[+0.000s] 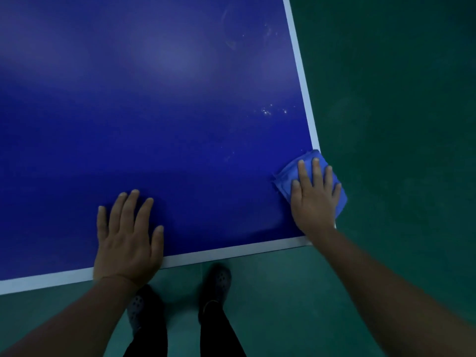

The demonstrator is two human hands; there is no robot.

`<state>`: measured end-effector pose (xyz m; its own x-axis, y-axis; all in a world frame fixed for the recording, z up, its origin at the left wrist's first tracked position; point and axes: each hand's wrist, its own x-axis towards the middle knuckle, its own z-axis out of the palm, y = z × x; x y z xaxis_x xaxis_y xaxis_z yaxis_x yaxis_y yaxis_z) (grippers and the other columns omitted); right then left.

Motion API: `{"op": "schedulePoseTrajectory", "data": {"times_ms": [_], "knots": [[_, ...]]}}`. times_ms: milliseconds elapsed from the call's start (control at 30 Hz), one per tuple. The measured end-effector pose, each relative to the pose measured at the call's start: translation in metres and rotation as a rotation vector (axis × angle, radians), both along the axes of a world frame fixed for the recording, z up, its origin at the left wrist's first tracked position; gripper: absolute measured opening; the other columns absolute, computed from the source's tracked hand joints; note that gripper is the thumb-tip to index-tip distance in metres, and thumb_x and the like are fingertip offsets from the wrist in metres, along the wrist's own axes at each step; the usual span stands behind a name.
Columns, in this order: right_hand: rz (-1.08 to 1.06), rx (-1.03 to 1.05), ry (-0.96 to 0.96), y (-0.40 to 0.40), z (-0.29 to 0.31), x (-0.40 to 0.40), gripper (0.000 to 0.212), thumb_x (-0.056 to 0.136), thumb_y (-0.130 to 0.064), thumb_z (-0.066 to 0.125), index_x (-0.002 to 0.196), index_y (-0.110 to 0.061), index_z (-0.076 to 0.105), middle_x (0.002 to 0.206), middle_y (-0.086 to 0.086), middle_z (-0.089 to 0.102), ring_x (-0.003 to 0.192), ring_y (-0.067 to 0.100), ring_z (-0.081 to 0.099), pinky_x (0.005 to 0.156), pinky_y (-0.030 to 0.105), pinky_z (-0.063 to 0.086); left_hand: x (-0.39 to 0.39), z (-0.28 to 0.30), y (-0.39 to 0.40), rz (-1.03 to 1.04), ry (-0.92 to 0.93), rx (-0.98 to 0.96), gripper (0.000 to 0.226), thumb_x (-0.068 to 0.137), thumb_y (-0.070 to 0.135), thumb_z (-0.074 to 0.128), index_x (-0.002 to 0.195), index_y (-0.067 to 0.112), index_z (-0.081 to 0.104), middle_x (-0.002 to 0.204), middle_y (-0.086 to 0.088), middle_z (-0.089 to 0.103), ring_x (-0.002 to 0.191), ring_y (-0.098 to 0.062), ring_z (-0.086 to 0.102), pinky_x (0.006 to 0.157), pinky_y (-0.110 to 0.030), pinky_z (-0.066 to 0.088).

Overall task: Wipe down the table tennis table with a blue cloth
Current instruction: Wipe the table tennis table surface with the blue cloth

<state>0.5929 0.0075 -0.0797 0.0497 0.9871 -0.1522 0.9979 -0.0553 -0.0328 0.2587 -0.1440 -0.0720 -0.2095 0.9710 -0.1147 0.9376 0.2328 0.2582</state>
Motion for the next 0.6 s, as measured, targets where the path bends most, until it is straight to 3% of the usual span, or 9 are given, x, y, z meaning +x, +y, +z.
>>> {"op": "schedulePoseTrajectory", "data": {"times_ms": [100, 200, 267, 433, 600], "knots": [[-0.036, 0.041, 0.038, -0.04, -0.005, -0.028, 0.056, 0.104, -0.045, 0.019, 0.157, -0.031, 0.024, 0.167, -0.003, 0.014, 0.153, 0.031, 0.008, 0.12, 0.061, 0.006, 0.001, 0.002, 0.001, 0.008, 0.001, -0.016, 0.066, 0.093, 0.044, 0.028, 0.142, 0.003, 0.047, 0.156, -0.018, 0.033, 0.149, -0.033, 0.019, 0.122, -0.053, 0.001], [0.245, 0.01, 0.049, -0.1, -0.006, -0.036, 0.054, 0.105, -0.047, 0.019, 0.155, -0.031, 0.027, 0.165, 0.001, 0.021, 0.153, 0.033, 0.014, 0.118, 0.063, 0.01, 0.001, 0.003, 0.001, 0.011, -0.001, -0.011, 0.066, 0.093, 0.043, 0.029, 0.141, 0.002, 0.049, 0.154, -0.018, 0.035, 0.147, -0.034, 0.022, 0.121, -0.055, 0.005], [0.348, -0.007, 0.051, -0.08, -0.006, -0.016, 0.053, 0.104, -0.046, 0.023, 0.154, -0.031, 0.031, 0.163, 0.002, 0.025, 0.151, 0.034, 0.019, 0.117, 0.065, 0.017, 0.001, 0.003, 0.001, 0.009, 0.005, -0.01, 0.065, 0.093, 0.043, 0.029, 0.14, 0.002, 0.049, 0.154, -0.019, 0.035, 0.147, -0.034, 0.023, 0.121, -0.055, 0.007], [-0.011, -0.037, 0.057, 0.012, -0.001, 0.006, 0.055, 0.105, -0.044, 0.021, 0.159, -0.029, 0.022, 0.168, -0.002, 0.007, 0.154, 0.029, 0.004, 0.12, 0.06, 0.011, 0.001, 0.004, 0.001, -0.003, 0.029, -0.038, 0.066, 0.094, 0.043, 0.028, 0.143, 0.003, 0.047, 0.156, -0.019, 0.033, 0.148, -0.034, 0.02, 0.121, -0.055, 0.006], [-0.008, -0.008, 0.052, -0.058, -0.002, 0.002, 0.06, 0.101, -0.045, 0.02, 0.156, -0.025, 0.032, 0.166, -0.002, 0.015, 0.153, 0.031, 0.01, 0.119, 0.062, 0.012, 0.0, 0.004, 0.002, 0.001, 0.032, -0.049, 0.065, 0.094, 0.042, 0.028, 0.142, 0.004, 0.048, 0.156, -0.018, 0.034, 0.148, -0.033, 0.022, 0.12, -0.058, 0.01]]}}
